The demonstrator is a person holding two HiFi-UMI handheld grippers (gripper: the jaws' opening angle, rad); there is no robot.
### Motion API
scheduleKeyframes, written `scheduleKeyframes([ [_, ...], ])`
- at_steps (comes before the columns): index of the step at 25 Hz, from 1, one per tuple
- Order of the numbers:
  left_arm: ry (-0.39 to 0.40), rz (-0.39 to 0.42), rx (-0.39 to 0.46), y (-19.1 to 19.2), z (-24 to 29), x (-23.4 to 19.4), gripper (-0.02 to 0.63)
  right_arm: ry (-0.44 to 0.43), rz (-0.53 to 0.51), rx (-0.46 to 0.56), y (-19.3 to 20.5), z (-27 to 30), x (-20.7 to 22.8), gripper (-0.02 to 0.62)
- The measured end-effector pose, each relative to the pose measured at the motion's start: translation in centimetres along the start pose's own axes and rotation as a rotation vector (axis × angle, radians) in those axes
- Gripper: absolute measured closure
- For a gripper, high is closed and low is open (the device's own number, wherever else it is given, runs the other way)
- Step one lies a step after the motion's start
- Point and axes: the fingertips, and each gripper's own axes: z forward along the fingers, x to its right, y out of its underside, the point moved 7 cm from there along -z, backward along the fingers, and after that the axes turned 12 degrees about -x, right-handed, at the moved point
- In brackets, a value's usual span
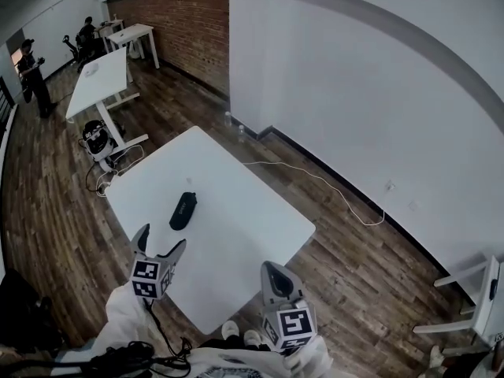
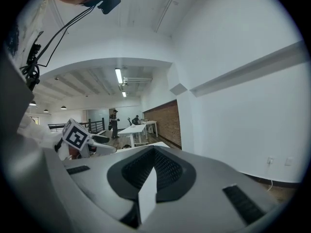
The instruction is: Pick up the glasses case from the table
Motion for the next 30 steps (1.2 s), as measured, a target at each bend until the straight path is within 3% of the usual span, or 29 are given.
scheduleKeyframes([
  [5,0.055,-0.006,-0.167,0.3,8.9,-1.6,0.127,0.086,0.015,-0.048,0.9,-1.0,2.2,0.595],
  [11,0.063,0.048,-0.357,0.9,19.2,-3.0,0.127,0.220,0.030,-0.121,2.7,-4.1,5.3,0.595],
  [17,0.052,-0.006,-0.493,2.1,25.2,-3.5,0.126,0.328,0.058,-0.175,4.0,-7.2,7.7,0.595],
  [23,0.041,-0.028,-0.655,4.2,26.9,-3.3,0.126,0.359,0.064,-0.181,3.9,-8.0,8.4,0.595],
  [24,0.031,-0.029,-0.657,4.5,26.9,-3.5,0.138,0.358,0.066,-0.179,3.8,-8.1,8.3,0.595],
  [26,0.003,-0.037,-0.642,4.5,26.7,-4.0,0.247,0.355,0.068,-0.178,3.6,-8.1,8.2,0.595],
  [30,0.034,-0.049,-0.627,4.3,26.3,-3.5,0.264,0.347,0.070,-0.178,3.5,-7.6,8.3,0.595],
])
